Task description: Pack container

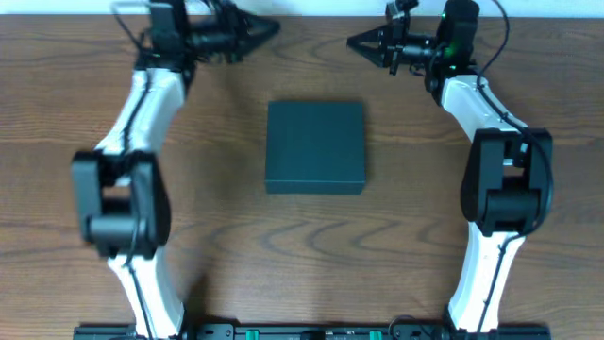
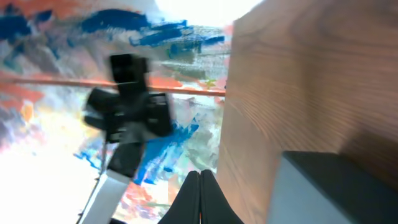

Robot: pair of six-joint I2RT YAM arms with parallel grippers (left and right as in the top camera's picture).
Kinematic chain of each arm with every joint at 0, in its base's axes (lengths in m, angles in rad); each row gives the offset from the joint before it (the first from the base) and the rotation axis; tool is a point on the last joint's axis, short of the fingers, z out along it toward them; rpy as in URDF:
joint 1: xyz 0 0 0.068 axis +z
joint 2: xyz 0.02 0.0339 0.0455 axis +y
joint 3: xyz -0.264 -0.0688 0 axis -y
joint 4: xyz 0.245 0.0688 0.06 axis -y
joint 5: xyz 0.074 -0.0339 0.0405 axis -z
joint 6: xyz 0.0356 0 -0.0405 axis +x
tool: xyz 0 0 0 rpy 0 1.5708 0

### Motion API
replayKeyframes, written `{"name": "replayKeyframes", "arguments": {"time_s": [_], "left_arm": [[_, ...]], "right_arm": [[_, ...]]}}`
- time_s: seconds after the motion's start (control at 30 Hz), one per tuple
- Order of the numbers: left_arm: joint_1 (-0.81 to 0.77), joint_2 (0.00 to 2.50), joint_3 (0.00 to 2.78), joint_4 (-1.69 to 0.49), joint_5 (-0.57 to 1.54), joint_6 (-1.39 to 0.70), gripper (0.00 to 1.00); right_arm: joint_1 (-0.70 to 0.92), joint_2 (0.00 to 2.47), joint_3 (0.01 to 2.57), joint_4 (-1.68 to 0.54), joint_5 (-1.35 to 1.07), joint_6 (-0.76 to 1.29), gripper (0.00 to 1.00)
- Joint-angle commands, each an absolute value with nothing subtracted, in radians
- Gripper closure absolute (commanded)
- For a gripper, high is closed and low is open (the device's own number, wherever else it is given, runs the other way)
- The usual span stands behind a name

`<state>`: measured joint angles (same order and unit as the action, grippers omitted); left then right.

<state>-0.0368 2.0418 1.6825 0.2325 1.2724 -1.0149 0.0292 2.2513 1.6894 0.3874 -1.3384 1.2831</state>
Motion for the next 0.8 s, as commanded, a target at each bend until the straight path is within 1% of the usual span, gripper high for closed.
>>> {"name": "replayKeyframes", "arguments": {"time_s": [0.0, 0.1, 0.17, 0.27, 0.33, 0.4, 0.43, 0.5, 0.57, 0.63, 0.7, 0.77], "left_arm": [[-0.01, 1.887, 1.707, 0.233, 1.283, -0.968, 0.94], [0.006, 1.789, 1.707, 0.166, 1.255, -0.928, 0.94], [0.013, 1.726, 1.707, 0.028, 1.184, -0.875, 0.94], [0.014, 1.621, 1.707, -0.265, 1.002, -0.705, 0.94], [0.012, 1.551, 1.707, -0.433, 0.86, -0.605, 0.94], [0.009, 1.479, 1.707, -0.559, 0.746, -0.512, 0.94], [0.009, 1.449, 1.707, -0.6, 0.705, -0.473, 0.94], [0.009, 1.384, 1.707, -0.686, 0.596, -0.39, 0.94], [0.005, 1.337, 1.707, -0.775, 0.448, -0.32, 0.94], [-0.002, 1.314, 1.707, -0.87, 0.307, -0.267, 0.94], [-0.007, 1.318, 1.705, -0.976, 0.205, -0.247, 0.94], [-0.008, 1.34, 1.697, -1.049, 0.156, -0.246, 0.94]], "right_arm": [[0.029, 2.098, 1.702, 0.415, -1.369, 1.284, 0.98], [0.041, 1.988, 1.702, 0.414, -1.361, 1.221, 0.98], [0.044, 1.924, 1.702, 0.409, -1.349, 1.213, 0.98], [0.043, 1.827, 1.702, 0.379, -1.324, 1.194, 0.98], [0.038, 1.761, 1.702, 0.274, -1.284, 1.121, 0.98], [0.036, 1.69, 1.702, 0.057, -1.185, 0.965, 0.98], [0.036, 1.657, 1.702, -0.068, -1.121, 0.878, 0.98], [0.05, 1.578, 1.702, -0.381, -0.908, 0.67, 0.98], [0.081, 1.514, 1.702, -0.606, -0.676, 0.526, 0.96], [0.125, 1.47, 1.702, -0.735, -0.495, 0.418, 0.93], [0.184, 1.437, 1.702, -0.864, -0.229, 0.382, 0.92], [0.234, 1.432, 1.702, -0.967, -0.007, 0.381, 0.97]]}}
